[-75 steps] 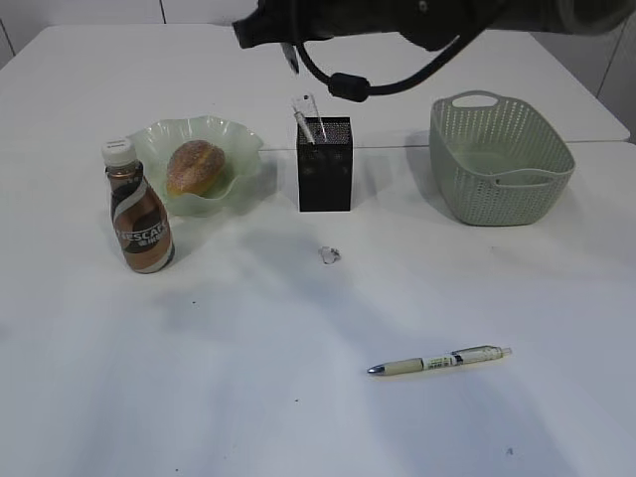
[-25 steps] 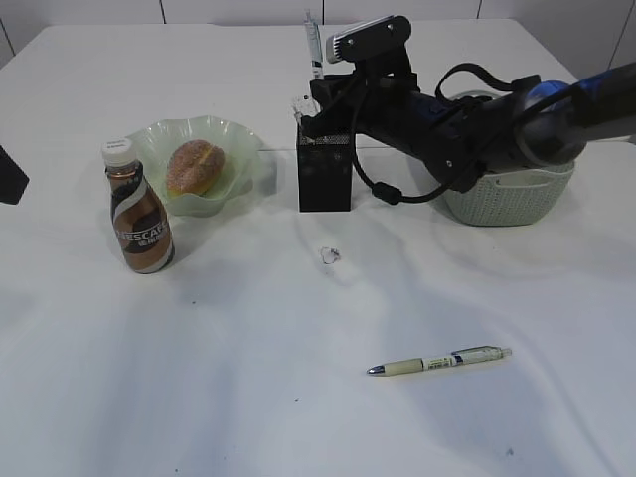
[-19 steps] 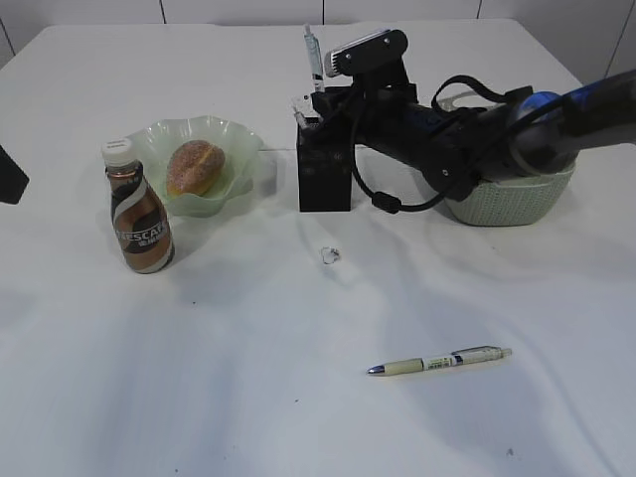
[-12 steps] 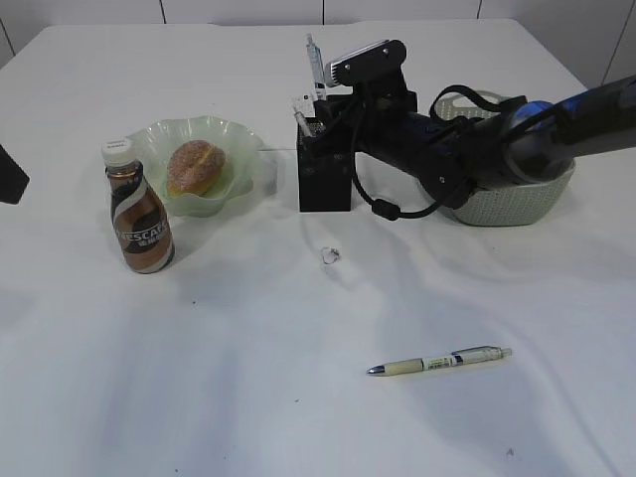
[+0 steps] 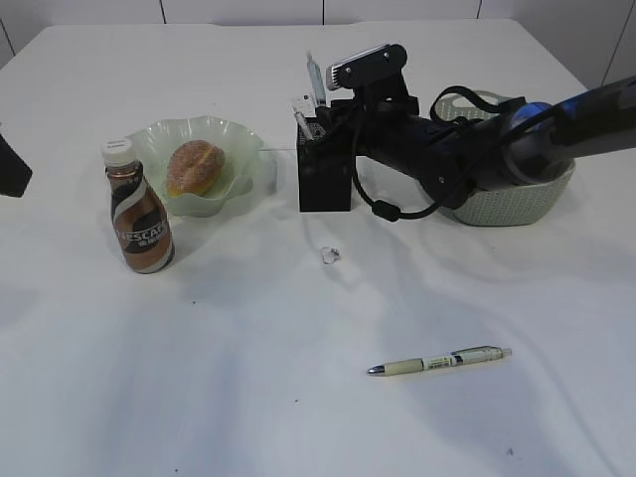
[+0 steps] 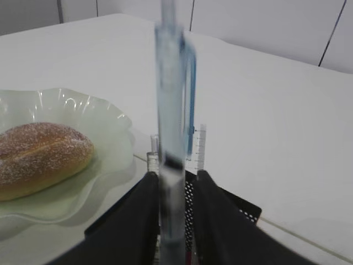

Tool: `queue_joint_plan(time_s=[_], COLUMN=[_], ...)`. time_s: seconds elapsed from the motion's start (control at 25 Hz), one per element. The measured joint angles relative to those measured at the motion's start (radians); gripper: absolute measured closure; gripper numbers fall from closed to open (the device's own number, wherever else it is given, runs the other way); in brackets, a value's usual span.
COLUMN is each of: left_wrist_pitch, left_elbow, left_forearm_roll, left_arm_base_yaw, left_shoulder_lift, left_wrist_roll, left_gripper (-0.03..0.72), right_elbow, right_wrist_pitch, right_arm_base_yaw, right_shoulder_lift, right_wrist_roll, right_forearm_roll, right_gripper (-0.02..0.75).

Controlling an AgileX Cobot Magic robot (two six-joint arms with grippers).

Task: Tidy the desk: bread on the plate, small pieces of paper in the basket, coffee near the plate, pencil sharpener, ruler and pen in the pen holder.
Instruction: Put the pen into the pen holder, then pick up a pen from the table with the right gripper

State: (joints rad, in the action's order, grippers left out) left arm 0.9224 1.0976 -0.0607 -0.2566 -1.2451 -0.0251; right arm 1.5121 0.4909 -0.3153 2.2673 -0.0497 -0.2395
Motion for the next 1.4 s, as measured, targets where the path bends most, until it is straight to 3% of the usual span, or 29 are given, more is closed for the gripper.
queue_joint_plan(time_s=[0.12,0.16,0.32,0.64,0.96,1.4], left_wrist_pitch=[0.0,-0.001,-0.001,-0.002,-0.002,0.002], left_elbow=[0.0,0.0,0.0,0.0,0.0,0.0], left_forearm_roll=[-0.012,-0.019,-0.026,-0.028,-0.028,-0.034], left_arm_base_yaw=[0.0,0.0,0.0,0.0,0.0,0.0], left_shoulder_lift=[0.0,0.0,0.0,0.0,0.0,0.0], left_wrist_roll=[0.0,0.0,0.0,0.0,0.0,0.0], left_gripper=[0.287,0.287,0.287,0.287,0.287,0.287], right_elbow=[0.0,0.0,0.0,0.0,0.0,-0.001], right_wrist_pitch=[-0.023,-0.042,-0.051,-0.164,-0.448,-0.839], right_arm_base_yaw=[0.0,0.0,0.0,0.0,0.0,0.0], right_shoulder_lift=[0.0,0.0,0.0,-0.038,-0.218,-0.399], right_wrist_roll=[0.0,0.0,0.0,0.001,0.001,-0.028], right_forearm_roll=[0.011,0.018,0.024,0.096,0.2,0.222], right_gripper=[0.519,0.456,0.409,0.402,0.402,0.402])
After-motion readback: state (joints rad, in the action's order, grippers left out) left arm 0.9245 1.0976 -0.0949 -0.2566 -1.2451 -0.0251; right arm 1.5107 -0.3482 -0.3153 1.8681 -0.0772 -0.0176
